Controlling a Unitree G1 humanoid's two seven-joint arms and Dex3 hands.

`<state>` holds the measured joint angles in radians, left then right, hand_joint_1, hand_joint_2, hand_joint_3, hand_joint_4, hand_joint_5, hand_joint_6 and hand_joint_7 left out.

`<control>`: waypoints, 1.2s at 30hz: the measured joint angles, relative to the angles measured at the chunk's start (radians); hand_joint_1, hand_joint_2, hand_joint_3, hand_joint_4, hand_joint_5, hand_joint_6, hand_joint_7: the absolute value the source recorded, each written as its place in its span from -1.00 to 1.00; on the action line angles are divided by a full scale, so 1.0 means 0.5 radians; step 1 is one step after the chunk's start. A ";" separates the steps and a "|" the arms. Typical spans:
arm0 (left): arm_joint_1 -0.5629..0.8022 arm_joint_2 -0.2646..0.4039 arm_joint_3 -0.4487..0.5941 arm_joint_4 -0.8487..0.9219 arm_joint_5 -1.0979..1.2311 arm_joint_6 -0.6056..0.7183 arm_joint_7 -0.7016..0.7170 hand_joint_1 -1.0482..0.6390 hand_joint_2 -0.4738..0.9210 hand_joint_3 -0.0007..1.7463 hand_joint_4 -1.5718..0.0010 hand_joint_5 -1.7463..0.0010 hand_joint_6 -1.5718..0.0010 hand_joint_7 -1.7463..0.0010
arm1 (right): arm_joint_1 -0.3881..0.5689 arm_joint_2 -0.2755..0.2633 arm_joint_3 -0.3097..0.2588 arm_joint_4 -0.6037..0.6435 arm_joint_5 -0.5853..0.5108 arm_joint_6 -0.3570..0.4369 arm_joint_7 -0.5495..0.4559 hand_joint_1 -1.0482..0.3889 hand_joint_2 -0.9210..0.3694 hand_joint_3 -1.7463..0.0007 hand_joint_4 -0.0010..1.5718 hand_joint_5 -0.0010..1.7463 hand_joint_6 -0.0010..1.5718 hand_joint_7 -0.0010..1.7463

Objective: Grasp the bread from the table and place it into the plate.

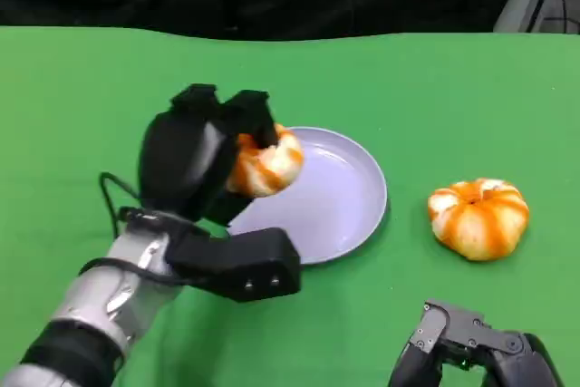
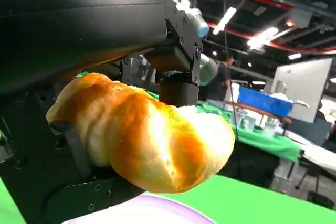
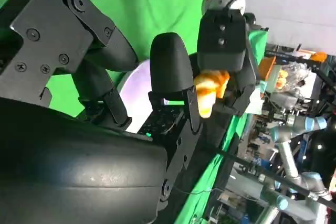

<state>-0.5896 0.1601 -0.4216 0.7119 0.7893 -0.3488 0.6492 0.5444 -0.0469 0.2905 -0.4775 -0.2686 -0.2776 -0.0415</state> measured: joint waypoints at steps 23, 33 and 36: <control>-0.235 -0.201 -0.291 -0.209 0.026 0.991 -1.511 -0.74 1.00 -0.61 1.00 1.00 0.97 0.90 | 0.070 -0.006 0.033 -0.008 0.008 0.000 -0.060 0.46 0.18 -0.93 0.08 0.99 0.06 0.65; -0.229 -0.092 -0.329 -0.249 -0.003 1.011 -1.674 -0.74 1.00 -0.62 0.98 0.99 0.93 0.88 | 0.055 -0.009 0.033 -0.008 0.008 0.000 -0.059 0.47 0.17 -0.91 0.08 1.00 0.06 0.65; -0.208 -0.043 -0.301 -0.380 -0.025 0.999 -1.686 -0.71 1.00 -0.63 0.95 0.97 0.91 0.87 | 0.050 -0.011 0.032 -0.008 0.009 0.001 -0.058 0.47 0.16 -0.91 0.08 1.00 0.06 0.66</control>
<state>-0.6935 0.1384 -0.5723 0.5218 0.7766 0.1507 -0.1939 0.5692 -0.0523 0.3067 -0.4816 -0.2643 -0.2773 -0.0706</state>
